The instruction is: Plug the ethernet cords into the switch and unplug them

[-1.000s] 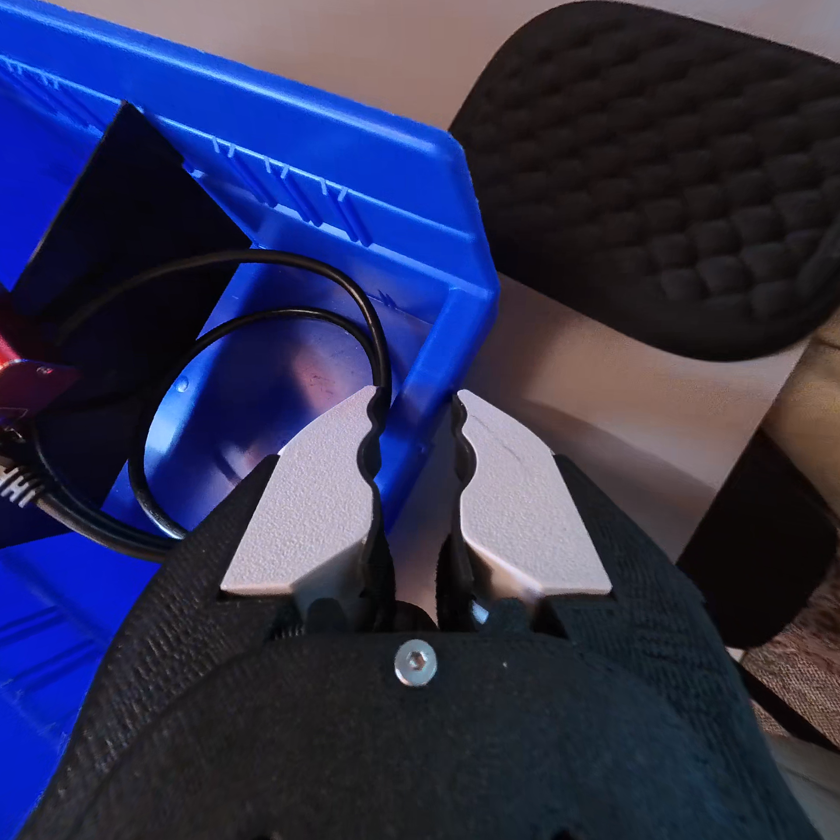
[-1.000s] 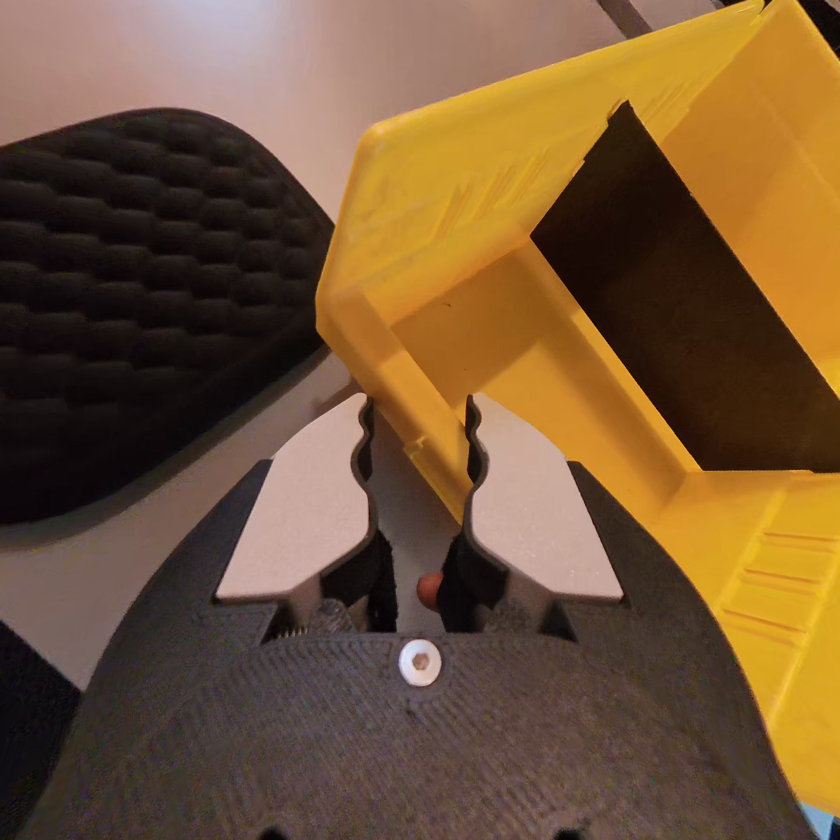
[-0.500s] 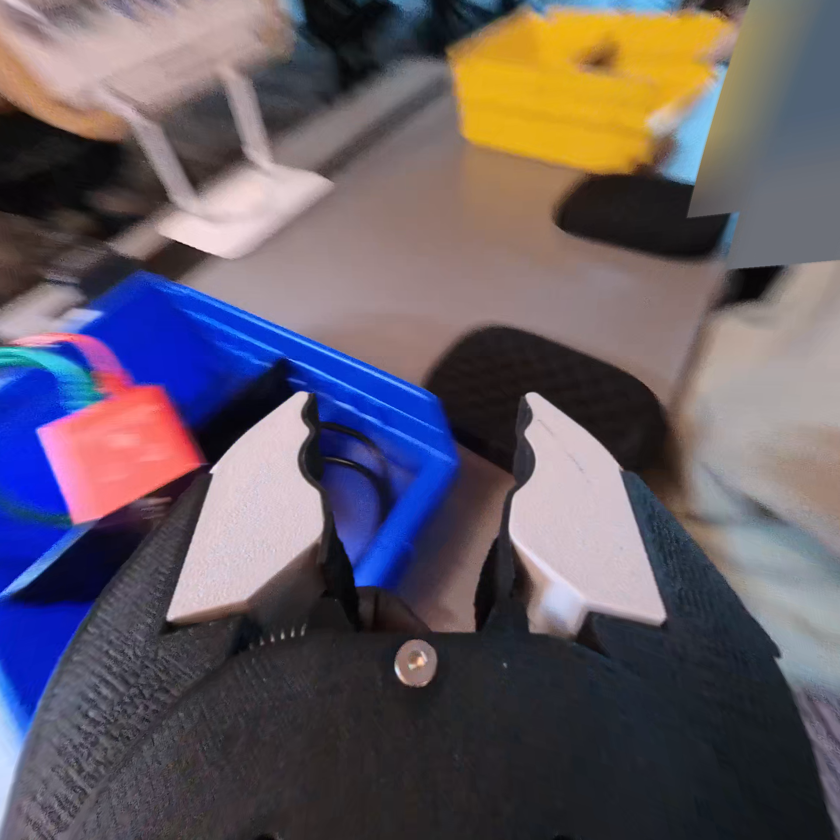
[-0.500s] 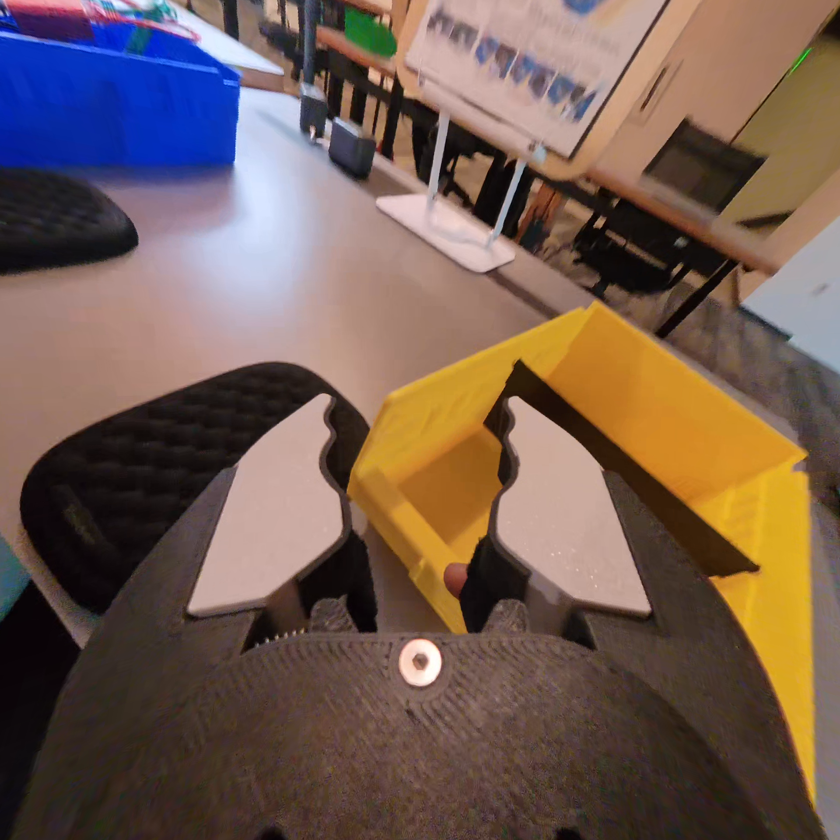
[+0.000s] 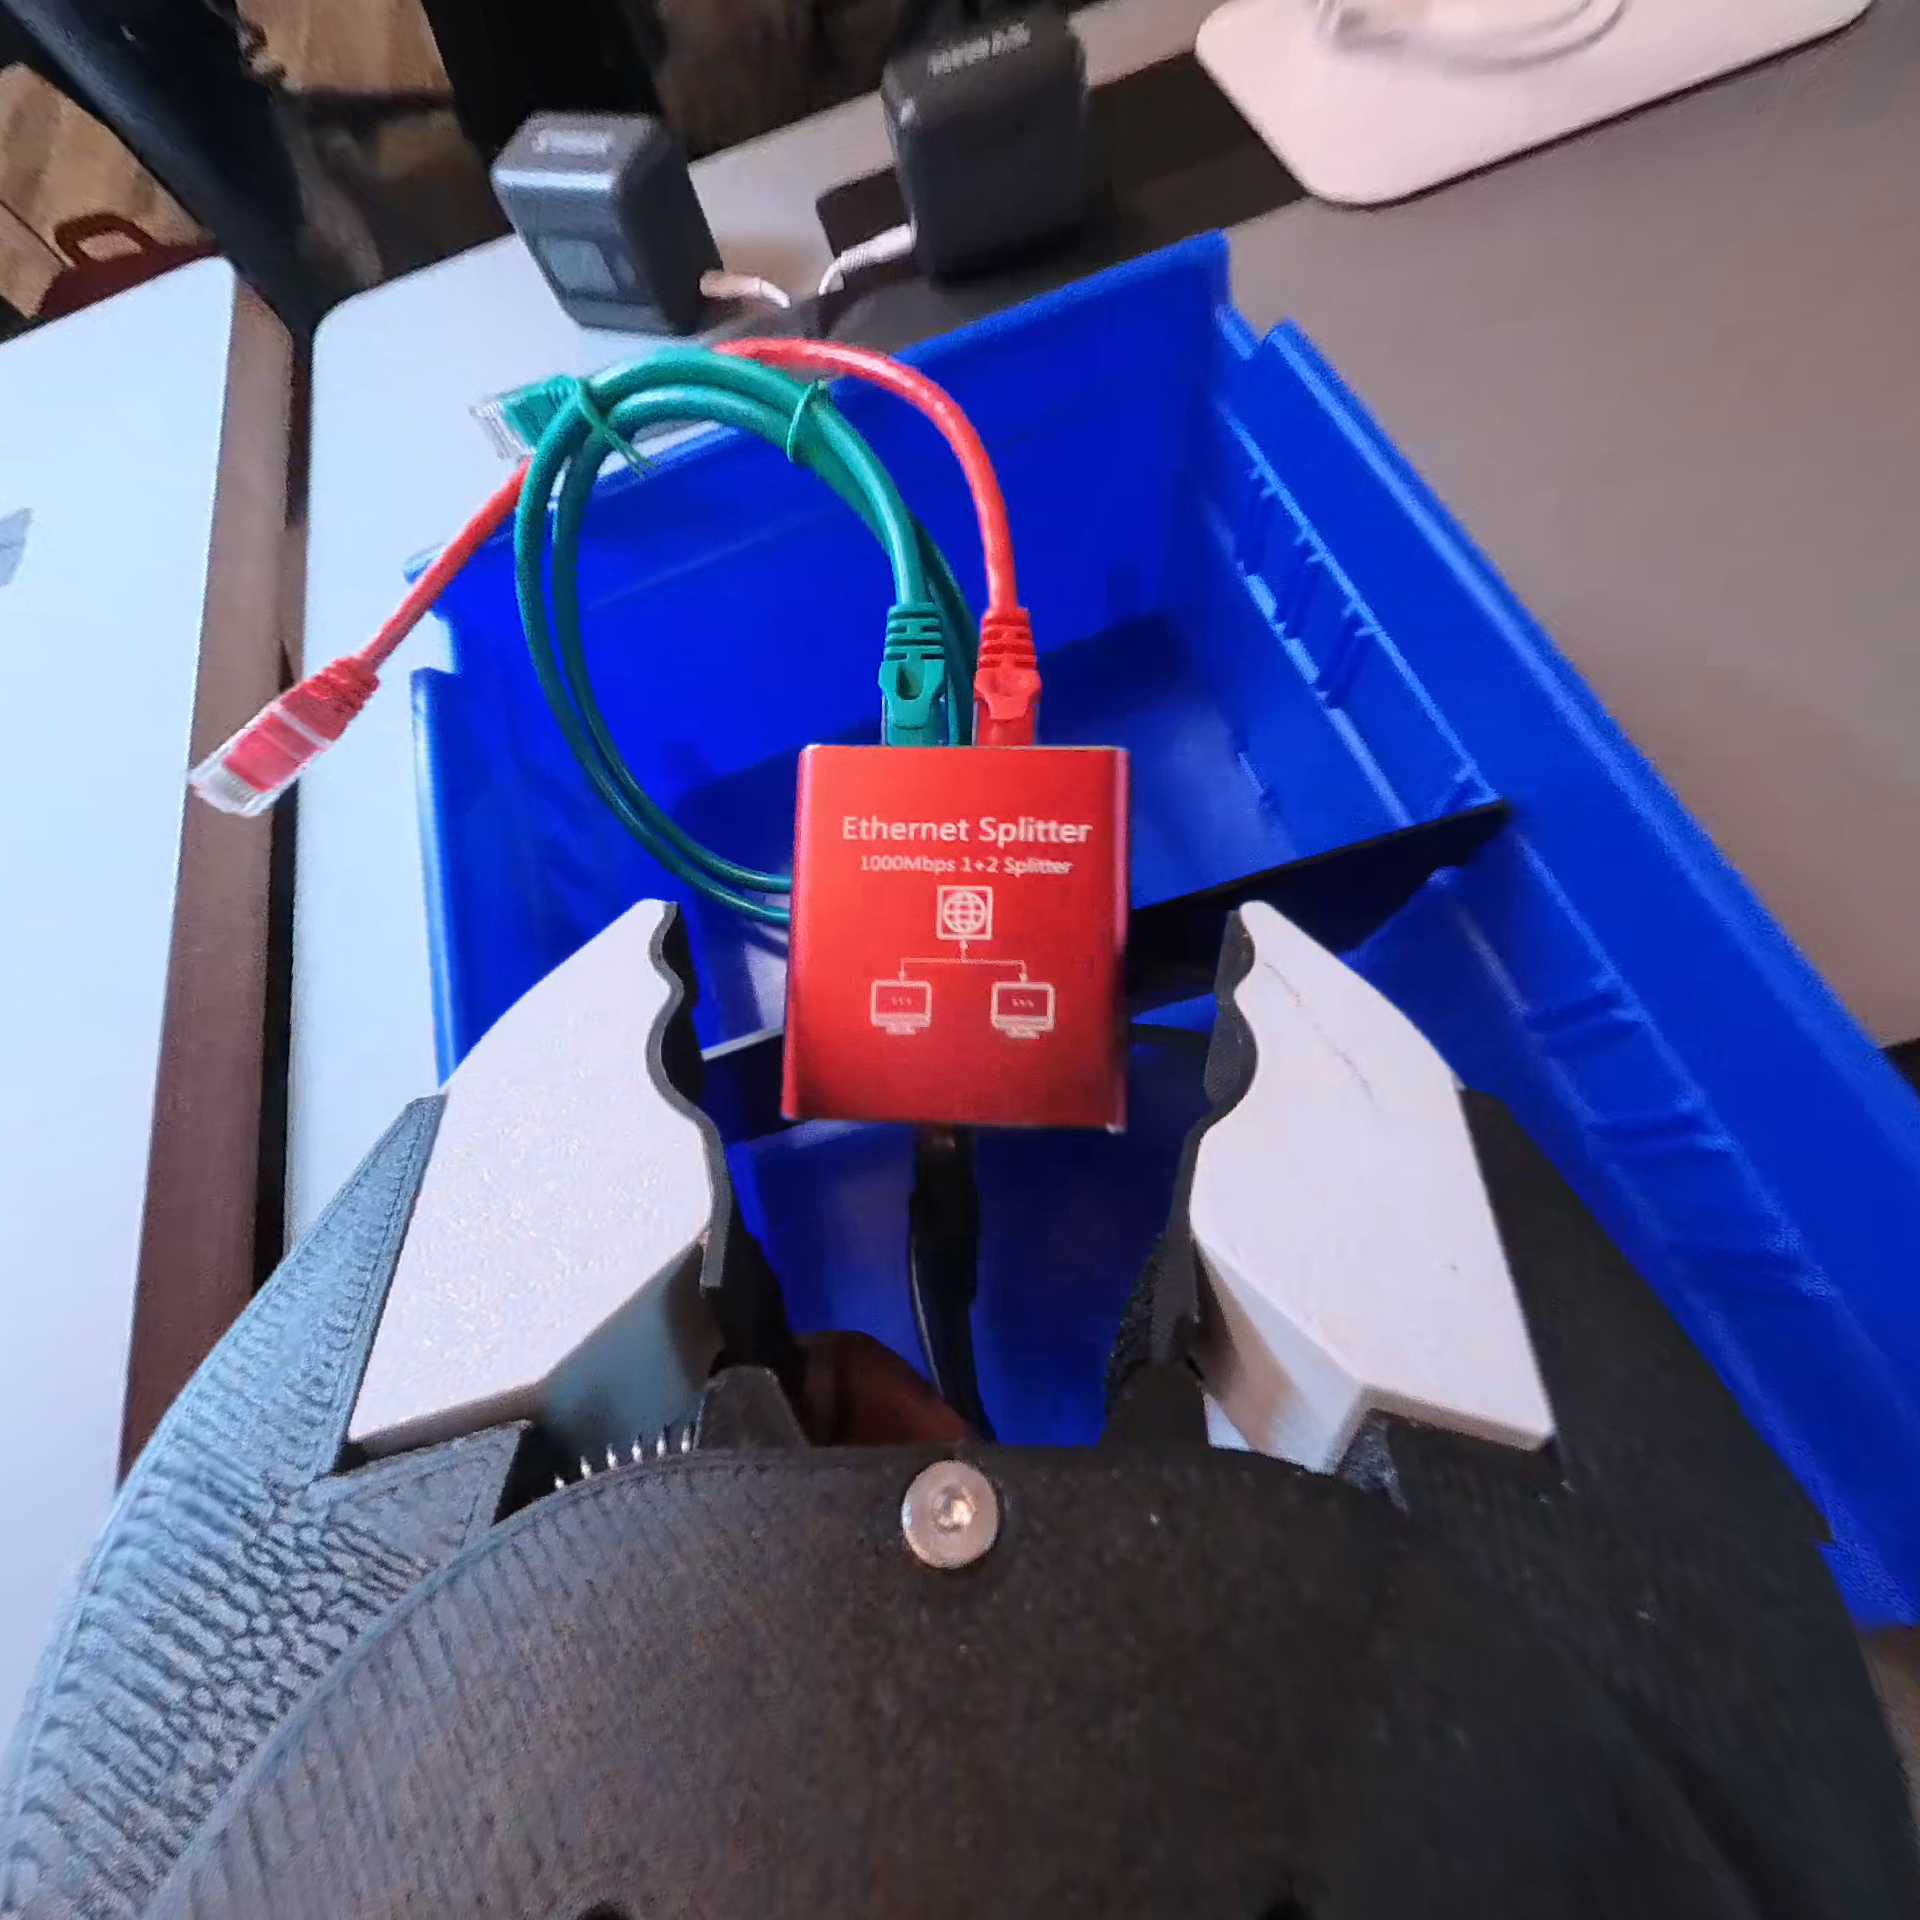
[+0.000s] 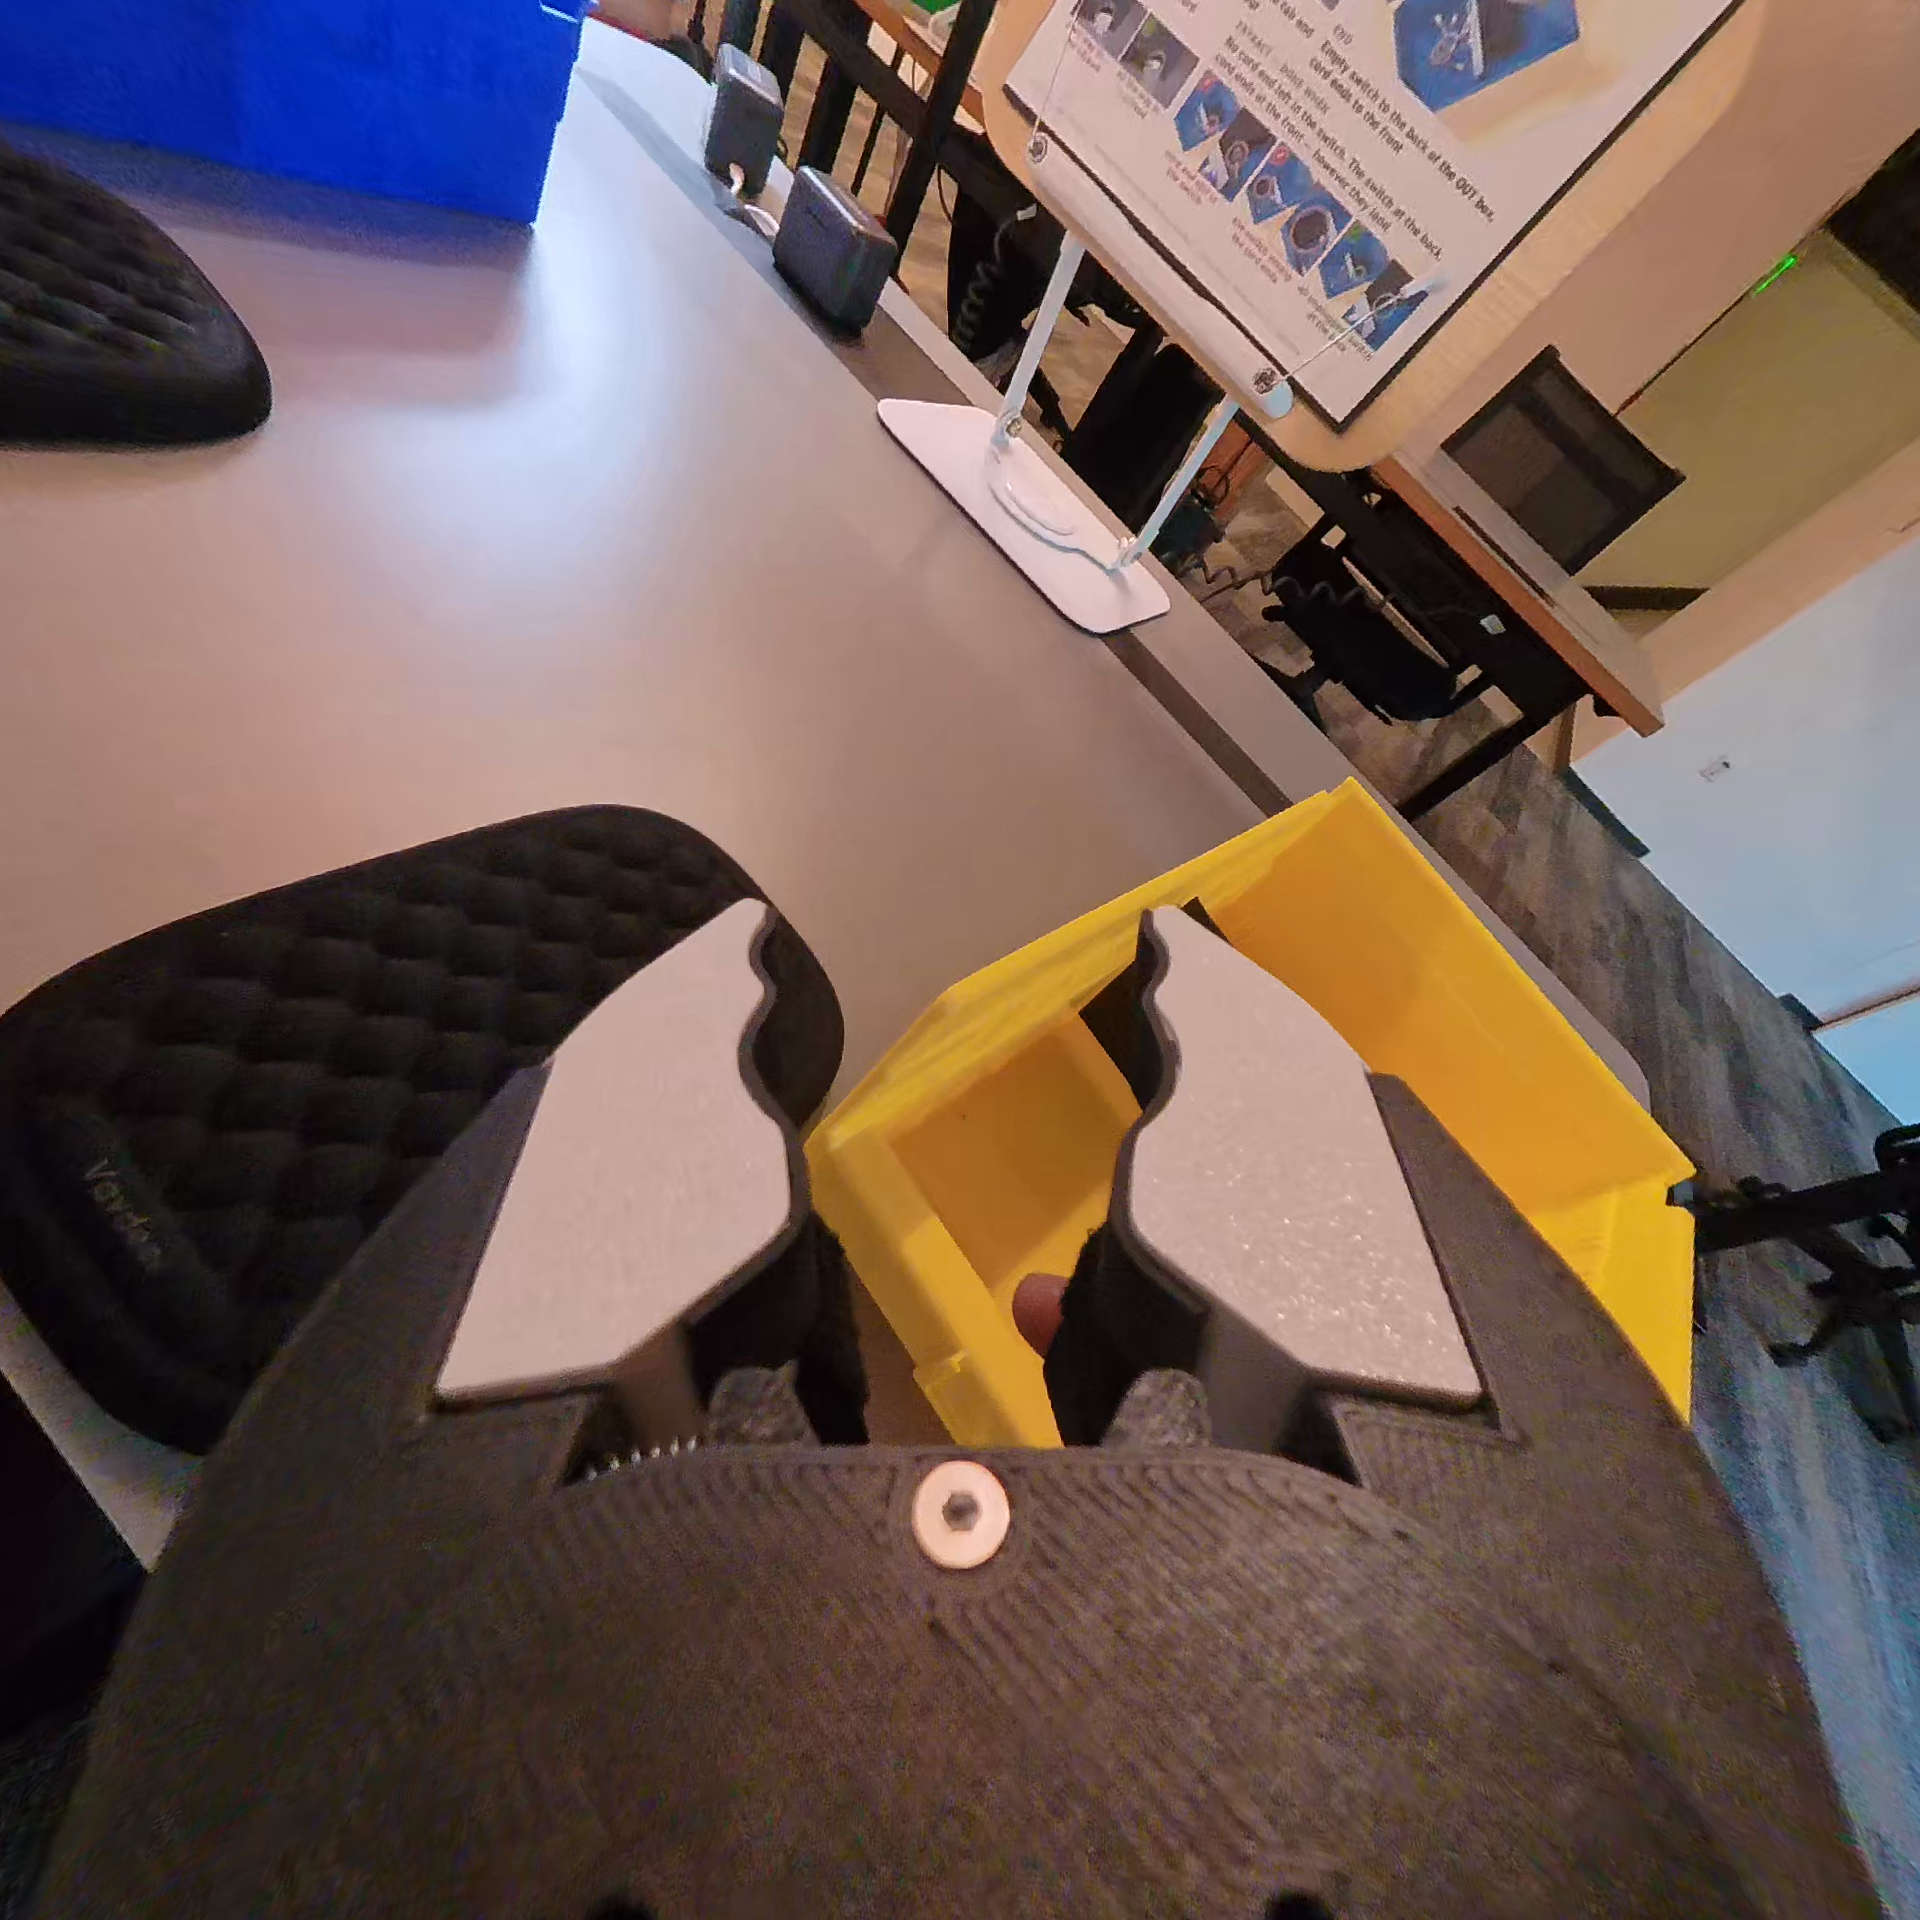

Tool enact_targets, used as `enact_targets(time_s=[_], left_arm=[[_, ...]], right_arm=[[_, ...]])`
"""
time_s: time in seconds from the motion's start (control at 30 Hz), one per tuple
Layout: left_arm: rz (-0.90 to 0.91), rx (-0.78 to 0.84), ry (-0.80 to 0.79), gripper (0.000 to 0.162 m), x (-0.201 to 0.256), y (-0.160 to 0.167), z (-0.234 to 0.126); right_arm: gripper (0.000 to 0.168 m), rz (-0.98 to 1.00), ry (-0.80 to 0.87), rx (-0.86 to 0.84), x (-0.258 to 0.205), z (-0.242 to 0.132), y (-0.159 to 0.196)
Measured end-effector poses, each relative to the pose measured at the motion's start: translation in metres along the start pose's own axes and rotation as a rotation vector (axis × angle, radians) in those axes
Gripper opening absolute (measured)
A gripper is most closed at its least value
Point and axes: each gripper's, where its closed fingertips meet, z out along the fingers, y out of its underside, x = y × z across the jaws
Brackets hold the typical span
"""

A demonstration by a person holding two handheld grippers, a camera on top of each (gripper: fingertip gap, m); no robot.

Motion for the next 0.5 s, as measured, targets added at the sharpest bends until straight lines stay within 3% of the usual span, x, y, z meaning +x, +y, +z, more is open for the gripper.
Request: enact_targets(time_s=[0.13,0.23,0.5], left_arm=[[-0.013,-0.089,0.085,0.082,0.004,0.018,0.021],[-0.040,-0.053,0.122,0.081,0.004,0.017,0.019],[0.033,0.166,0.015,0.081,-0.007,-0.022,-0.025]], right_arm=[[0.063,0.004,0.008,0.008,0.002,-0.001,0.001],[0.061,0.002,0.013,-0.012,0.004,0.000,0.006],[0.058,-0.010,0.004,-0.041,0.001,0.006,0.010]])
